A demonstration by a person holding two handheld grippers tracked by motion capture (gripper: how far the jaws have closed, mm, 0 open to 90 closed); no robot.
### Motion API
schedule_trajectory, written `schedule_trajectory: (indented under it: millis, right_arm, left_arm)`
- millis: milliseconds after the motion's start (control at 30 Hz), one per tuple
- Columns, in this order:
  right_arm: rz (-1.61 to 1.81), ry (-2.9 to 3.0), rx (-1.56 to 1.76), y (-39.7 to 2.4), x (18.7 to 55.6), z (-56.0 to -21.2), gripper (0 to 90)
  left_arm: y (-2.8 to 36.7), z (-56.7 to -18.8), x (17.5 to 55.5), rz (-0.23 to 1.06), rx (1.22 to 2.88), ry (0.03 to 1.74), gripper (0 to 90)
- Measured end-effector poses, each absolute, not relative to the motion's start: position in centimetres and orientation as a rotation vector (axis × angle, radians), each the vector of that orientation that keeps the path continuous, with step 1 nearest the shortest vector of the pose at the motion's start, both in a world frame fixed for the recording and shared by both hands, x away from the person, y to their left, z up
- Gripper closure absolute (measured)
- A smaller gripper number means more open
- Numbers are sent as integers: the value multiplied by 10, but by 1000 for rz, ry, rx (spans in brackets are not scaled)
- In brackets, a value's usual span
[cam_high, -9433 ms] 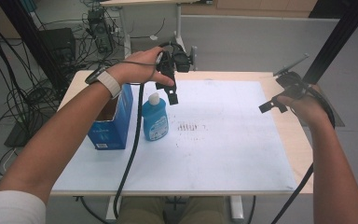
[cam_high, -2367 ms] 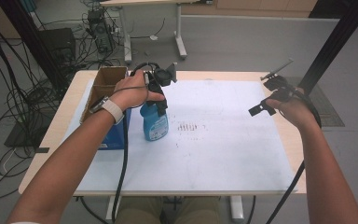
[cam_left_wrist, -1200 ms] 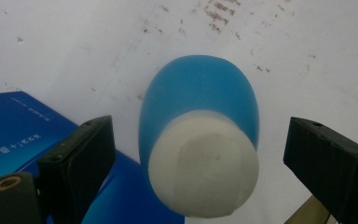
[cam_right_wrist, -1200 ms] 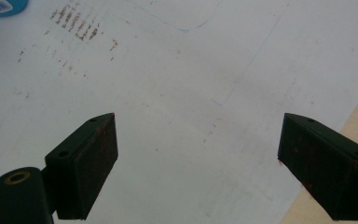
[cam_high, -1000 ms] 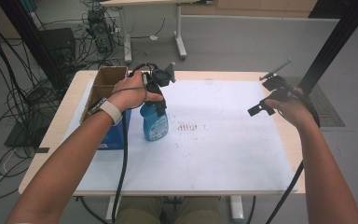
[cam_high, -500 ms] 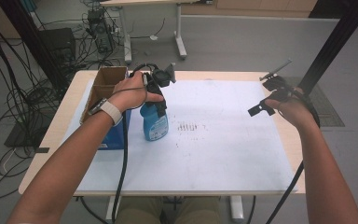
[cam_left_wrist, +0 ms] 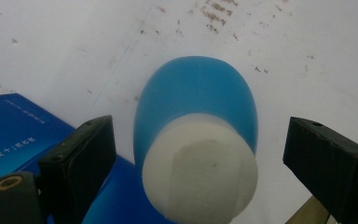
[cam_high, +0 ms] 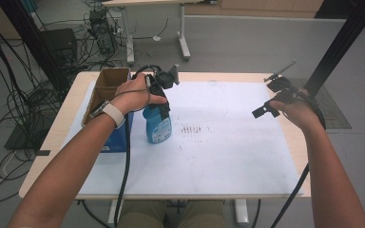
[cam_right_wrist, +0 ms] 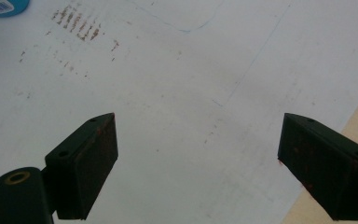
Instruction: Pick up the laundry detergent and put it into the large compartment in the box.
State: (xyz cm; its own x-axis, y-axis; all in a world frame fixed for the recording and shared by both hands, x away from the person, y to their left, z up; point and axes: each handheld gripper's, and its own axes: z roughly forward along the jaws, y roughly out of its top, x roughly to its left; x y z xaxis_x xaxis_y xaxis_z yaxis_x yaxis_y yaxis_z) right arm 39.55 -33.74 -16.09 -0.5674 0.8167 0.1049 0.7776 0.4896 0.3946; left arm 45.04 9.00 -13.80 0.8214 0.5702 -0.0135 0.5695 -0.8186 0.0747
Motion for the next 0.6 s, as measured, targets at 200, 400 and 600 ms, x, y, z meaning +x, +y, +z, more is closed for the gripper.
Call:
schedule_trajectory:
  millis: [200, 400, 600]
  right_arm:
    - [621, 2626, 1411, -338, 395, -161, 120]
    - [618, 2624, 1415, -338, 395, -161, 120]
    - [619, 2626, 1415, -338, 396, -162, 120]
  left_arm:
    - [91, -138, 450, 14, 2924, 918, 100]
    - [90, -140, 450, 15, 2923, 916, 100]
    - [89, -141, 450, 19, 2931, 911, 100]
